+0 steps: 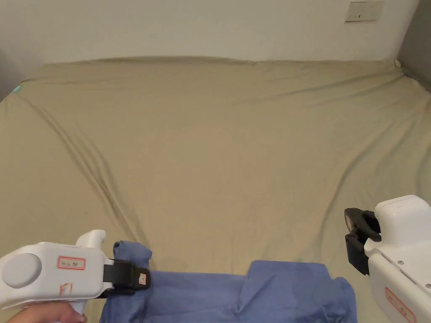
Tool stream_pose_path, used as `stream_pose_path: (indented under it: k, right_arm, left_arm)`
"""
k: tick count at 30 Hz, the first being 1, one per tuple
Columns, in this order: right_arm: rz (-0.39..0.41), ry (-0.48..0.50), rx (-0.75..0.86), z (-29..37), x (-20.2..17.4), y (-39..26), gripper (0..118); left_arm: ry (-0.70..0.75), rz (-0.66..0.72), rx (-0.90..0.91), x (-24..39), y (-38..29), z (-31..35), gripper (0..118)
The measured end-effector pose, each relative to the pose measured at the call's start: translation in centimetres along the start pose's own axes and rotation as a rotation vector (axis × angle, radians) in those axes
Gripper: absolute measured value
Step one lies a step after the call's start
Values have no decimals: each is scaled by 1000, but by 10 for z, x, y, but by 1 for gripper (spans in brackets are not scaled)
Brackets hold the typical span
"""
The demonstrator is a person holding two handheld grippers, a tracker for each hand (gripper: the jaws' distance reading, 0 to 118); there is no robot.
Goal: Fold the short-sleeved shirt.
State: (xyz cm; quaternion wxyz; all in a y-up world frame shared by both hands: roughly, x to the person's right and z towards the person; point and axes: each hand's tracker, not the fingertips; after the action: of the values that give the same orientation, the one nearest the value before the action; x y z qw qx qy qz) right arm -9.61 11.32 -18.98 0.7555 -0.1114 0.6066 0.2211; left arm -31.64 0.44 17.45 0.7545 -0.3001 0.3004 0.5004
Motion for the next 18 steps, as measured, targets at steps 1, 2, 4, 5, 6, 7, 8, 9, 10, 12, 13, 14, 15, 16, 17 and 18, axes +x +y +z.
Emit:
stream_pose_path:
  k: [1,2,4,5,6,7,8,9,10,12,13,14,15,16,17,18]
  right_arm:
    - [-4,-4,2,2,3,-1,0]
    - [-7,-6,4,3,5,-2,0]
    - [-14,-9,5,6,11,-4,0]
    - [-20,-12,7,6,13,-5,0]
    - [-27,-12,7,7,17,-6,0]
    - [-40,-9,5,7,20,-7,0]
    - [-50,-8,3,7,23,-7,0]
    - [-52,-11,4,7,25,-8,0]
    - [-52,-15,4,7,26,-9,0]
    - [-52,-21,5,6,29,-10,0]
    - [-56,-22,4,5,30,-10,0]
    - [-60,-22,4,4,31,-11,0]
    - [-64,-23,3,3,32,-11,0]
    - [-68,-24,2,2,32,-12,0]
    - [-72,-23,-1,0,32,-12,0]
    - [-76,-23,-3,-1,32,-12,0]
  left_arm:
    - [-3,2,-22,6,-2,-17,6]
    - [-1,5,-34,11,-4,-30,6]
    - [7,22,-80,5,-7,-58,6]
    - [-3,41,-103,7,-9,-68,6]
    - [14,43,-107,9,-12,-77,6]
    - [49,37,-116,16,-12,-83,6]
    - [68,30,-127,18,-15,-90,6]
    - [90,24,-132,19,-17,-95,6]
    - [106,31,-132,20,-19,-99,7]
    - [100,85,-113,17,-20,-104,20]
    - [50,114,-100,17,-21,-103,42]
    - [-13,138,-92,18,-23,-102,63]
    - [-93,160,-93,22,-22,-98,81]
    - [-169,188,-99,24,-23,-93,93]
    - [-223,203,-98,24,-23,-87,94]
    - [-267,200,-76,24,-24,-78,94]
